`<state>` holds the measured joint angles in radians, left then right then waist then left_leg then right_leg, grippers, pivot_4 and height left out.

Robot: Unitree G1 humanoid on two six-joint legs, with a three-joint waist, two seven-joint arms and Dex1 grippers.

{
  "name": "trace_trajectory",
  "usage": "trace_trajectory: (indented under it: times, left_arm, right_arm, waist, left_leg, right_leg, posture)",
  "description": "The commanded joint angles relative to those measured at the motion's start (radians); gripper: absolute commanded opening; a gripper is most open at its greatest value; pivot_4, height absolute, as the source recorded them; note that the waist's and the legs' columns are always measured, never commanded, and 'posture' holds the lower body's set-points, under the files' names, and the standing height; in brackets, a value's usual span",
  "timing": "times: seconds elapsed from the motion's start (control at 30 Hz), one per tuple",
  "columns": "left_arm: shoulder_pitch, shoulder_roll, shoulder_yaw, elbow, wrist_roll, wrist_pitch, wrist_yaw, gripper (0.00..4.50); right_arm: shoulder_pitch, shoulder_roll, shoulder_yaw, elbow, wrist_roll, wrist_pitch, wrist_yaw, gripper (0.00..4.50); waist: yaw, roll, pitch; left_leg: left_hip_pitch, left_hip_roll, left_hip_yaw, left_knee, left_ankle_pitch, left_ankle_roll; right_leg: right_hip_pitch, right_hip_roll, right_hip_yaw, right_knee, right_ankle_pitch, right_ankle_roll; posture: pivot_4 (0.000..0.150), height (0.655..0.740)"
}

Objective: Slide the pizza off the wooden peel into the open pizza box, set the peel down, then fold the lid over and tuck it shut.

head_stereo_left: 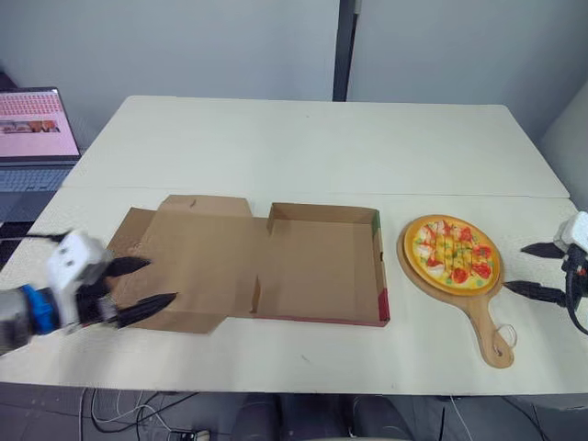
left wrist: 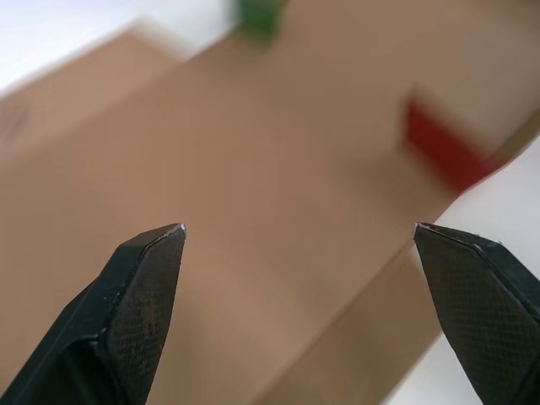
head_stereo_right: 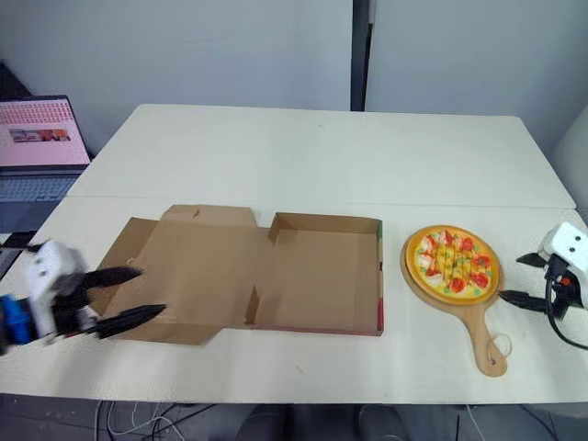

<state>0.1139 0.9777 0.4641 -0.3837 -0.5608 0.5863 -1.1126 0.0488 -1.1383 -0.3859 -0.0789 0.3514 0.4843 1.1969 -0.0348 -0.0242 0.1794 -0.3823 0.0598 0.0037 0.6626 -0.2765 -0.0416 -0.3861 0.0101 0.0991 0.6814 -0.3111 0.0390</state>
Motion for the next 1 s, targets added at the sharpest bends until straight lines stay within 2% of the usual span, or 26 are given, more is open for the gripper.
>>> trace_trajectory:
  times: [0.03,0.27,0.37,0.47,0.6,0.77,0.97,1.0]
  left_arm:
    - [-0.105,0.010,-0.097,-0.115,-0.077,0.038,0.008,4.48]
    - [-0.372,-0.013,-0.311,-0.197,-0.177,0.072,-0.034,4.48]
    - [-0.454,-0.048,-0.377,-0.220,-0.236,0.101,-0.040,4.48]
    - [-0.501,-0.064,-0.417,-0.222,-0.241,0.103,-0.048,4.48]
    - [-0.516,-0.068,-0.450,-0.227,-0.237,0.099,-0.052,4.48]
    - [-0.477,-0.051,-0.474,-0.213,-0.176,0.058,-0.068,4.48]
    - [-0.462,-0.058,-0.461,-0.214,-0.168,0.044,-0.061,4.48]
    - [-0.460,-0.065,-0.455,-0.215,-0.176,0.046,-0.053,4.49]
  right_arm:
    - [0.096,0.027,-0.145,-0.205,0.074,0.144,-0.030,4.50]
    - [0.274,0.187,-0.266,-0.545,0.176,0.441,-0.209,4.50]
    - [0.292,0.270,-0.258,-0.634,0.206,0.574,-0.330,4.50]
    - [0.300,0.316,-0.220,-0.671,0.184,0.637,-0.428,4.50]
    - [0.302,0.363,-0.156,-0.677,0.153,0.654,-0.526,4.50]
    - [0.262,0.417,-0.054,-0.598,0.095,0.617,-0.632,4.50]
    - [0.224,0.459,-0.027,-0.520,0.098,0.646,-0.675,4.50]
    - [0.215,0.469,-0.035,-0.507,0.105,0.654,-0.682,4.32]
  waist:
    - [0.003,0.000,0.000]
    - [0.000,-0.002,-0.002]
    - [0.001,-0.003,-0.003]
    - [0.001,-0.004,-0.003]
    - [0.001,-0.004,-0.004]
    - [0.000,-0.004,-0.004]
    - [0.000,-0.012,-0.008]
    - [0.000,-0.013,-0.009]
  left_leg:
    - [0.000,0.000,0.000,0.000,0.000,0.000]
    - [0.000,-0.004,-0.002,0.000,0.000,0.000]
    - [0.001,-0.005,-0.002,0.000,0.000,0.000]
    - [0.000,-0.005,-0.002,0.001,0.000,0.000]
    - [0.000,-0.005,-0.002,0.000,0.000,0.000]
    - [0.000,-0.005,-0.002,0.000,0.000,0.000]
    - [0.000,-0.005,-0.002,0.000,0.000,0.000]
    - [0.000,-0.004,-0.002,0.000,0.000,0.000]
  right_leg:
    - [0.000,0.000,0.000,0.000,0.000,0.000]
    - [0.001,0.003,0.000,0.000,0.000,0.000]
    - [0.001,0.003,0.000,0.000,0.000,0.000]
    - [0.001,0.004,0.001,0.000,0.000,0.000]
    - [0.001,0.004,0.000,0.000,0.000,0.000]
    - [0.001,0.004,0.001,-0.001,0.000,0.000]
    - [0.001,0.004,0.000,-0.001,0.000,0.000]
    - [0.001,0.004,0.000,-0.001,0.000,0.000]
  posture:
    - [0.150,0.7332]
    - [0.150,0.7332]
    - [0.150,0.7332]
    - [0.150,0.7332]
    - [0.150,0.7332]
    - [0.150,0.7332]
    - [0.150,0.7332]
    - [0.150,0.7332]
